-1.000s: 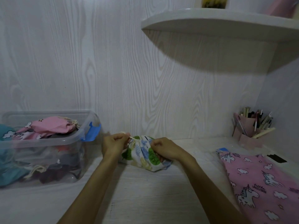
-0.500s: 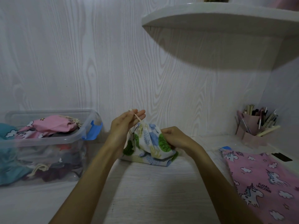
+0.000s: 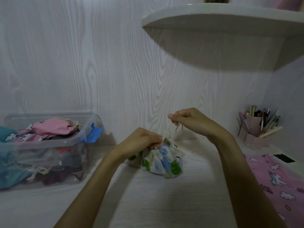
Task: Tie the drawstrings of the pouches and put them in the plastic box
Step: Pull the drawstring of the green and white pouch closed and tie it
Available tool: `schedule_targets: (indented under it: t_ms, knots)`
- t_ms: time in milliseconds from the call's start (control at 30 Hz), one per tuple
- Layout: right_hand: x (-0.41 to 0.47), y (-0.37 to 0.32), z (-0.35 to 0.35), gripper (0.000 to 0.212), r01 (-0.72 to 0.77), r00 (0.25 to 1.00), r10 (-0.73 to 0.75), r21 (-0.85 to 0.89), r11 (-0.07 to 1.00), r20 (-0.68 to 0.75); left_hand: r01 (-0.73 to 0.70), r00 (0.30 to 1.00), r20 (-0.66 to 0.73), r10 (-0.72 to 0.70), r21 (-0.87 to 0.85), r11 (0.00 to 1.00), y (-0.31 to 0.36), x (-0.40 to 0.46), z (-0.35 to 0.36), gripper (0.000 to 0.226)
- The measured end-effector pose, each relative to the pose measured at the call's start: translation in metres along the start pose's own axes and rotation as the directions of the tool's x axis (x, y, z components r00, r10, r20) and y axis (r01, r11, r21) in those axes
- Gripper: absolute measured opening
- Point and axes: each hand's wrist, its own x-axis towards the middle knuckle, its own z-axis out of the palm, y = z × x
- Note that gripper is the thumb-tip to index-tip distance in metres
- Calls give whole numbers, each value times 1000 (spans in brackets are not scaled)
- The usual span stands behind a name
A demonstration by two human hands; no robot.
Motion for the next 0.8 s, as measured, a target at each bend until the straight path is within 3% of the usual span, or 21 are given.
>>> schedule_targets:
  t_ms: [133, 200, 300, 367, 433, 500, 567, 667, 733, 800]
  knots:
    - [1, -9, 6, 43, -61, 998, 61, -6, 998, 8, 136, 969, 172, -178, 230, 964, 6, 8, 26, 50]
    - [3, -9, 11, 43, -77, 997, 77, 14, 997, -32, 48, 962, 252, -105, 224, 973, 3, 3, 34, 42]
    - [3, -9, 20, 33, -52, 999, 51, 47, 998, 13, 35, 960, 272, -70, 131, 991, -4, -4, 37, 36]
    - [4, -4, 25, 50, -111, 993, 112, -23, 994, 45, 130, 957, 256, -134, 31, 991, -6, 0, 38, 33]
    - [7, 2, 24, 66, -227, 974, 227, -126, 966, -14, 275, 945, 221, -239, -149, 950, -4, 2, 35, 32]
    - [8, 7, 19, 53, -298, 954, 290, -151, 943, -75, 362, 929, 225, -294, -380, 851, -6, 3, 27, 29]
    - [6, 7, 12, 30, -247, 967, 252, -86, 965, 50, 373, 927, 247, -284, -502, 780, -6, 3, 19, 29]
    - [2, 6, 7, 41, -192, 941, 193, -32, 981, 277, 338, 940, 231, -252, -526, 780, -6, 5, 13, 35]
    - [3, 6, 8, 45, -196, 937, 211, -83, 977, 280, 309, 950, 192, -245, -483, 819, -7, 5, 8, 32]
    - [5, 6, 10, 36, -191, 940, 228, -163, 968, 254, 286, 958, 157, -240, -477, 831, -8, 4, 2, 26]
